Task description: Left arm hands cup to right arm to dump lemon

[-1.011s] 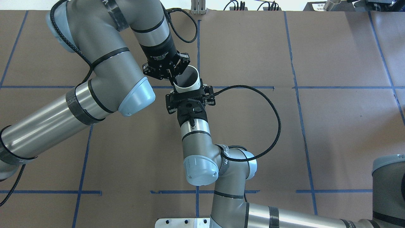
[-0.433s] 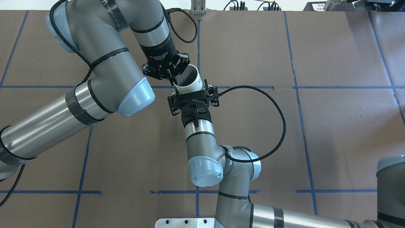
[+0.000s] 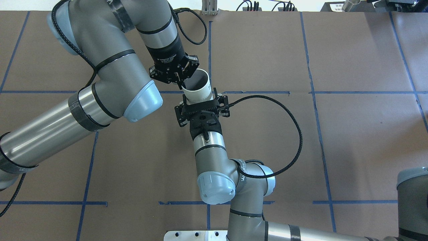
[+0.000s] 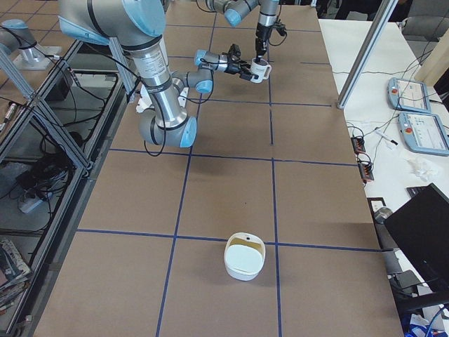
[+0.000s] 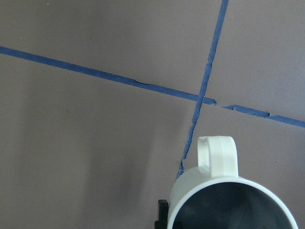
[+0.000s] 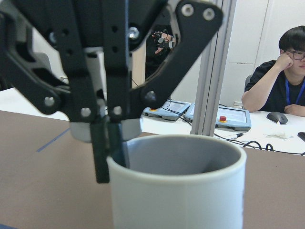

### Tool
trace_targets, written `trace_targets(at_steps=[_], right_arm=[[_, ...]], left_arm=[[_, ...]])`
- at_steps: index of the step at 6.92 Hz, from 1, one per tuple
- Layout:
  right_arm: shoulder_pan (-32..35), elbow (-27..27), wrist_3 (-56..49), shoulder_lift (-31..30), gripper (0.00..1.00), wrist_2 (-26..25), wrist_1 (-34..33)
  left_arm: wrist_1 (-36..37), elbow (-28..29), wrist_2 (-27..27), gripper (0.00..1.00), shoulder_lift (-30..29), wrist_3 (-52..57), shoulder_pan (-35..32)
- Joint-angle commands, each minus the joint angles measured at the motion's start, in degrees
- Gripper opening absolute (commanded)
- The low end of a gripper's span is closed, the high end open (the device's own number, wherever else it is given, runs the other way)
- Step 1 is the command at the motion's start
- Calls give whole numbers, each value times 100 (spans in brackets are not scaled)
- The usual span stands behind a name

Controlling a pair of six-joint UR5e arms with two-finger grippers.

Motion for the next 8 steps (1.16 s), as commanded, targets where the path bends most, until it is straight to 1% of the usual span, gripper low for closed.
trace_targets(at_steps=[1, 3, 4, 6, 7, 8], right_arm=[[-250, 34, -7, -22, 100, -221, 0], [-374, 95, -7, -135, 100, -344, 9], [-383, 348, -7, -336, 100, -336, 9], [-392, 456, -15, -400, 100, -266, 9], [-253, 482, -146, -400, 99, -204, 26], [10, 639, -321, -400, 99, 75, 27]], left_arm=[[-9, -2, 0, 0, -4, -1, -29], [-9, 41, 0, 0, -4, 51, -230], [0, 103, 0, 0, 31, 139, -423], [18, 95, 0, 0, 389, 830, -836], [61, 25, -9, 0, 696, 1339, -1108], [79, -63, 0, 0, 1056, 1848, -1328]])
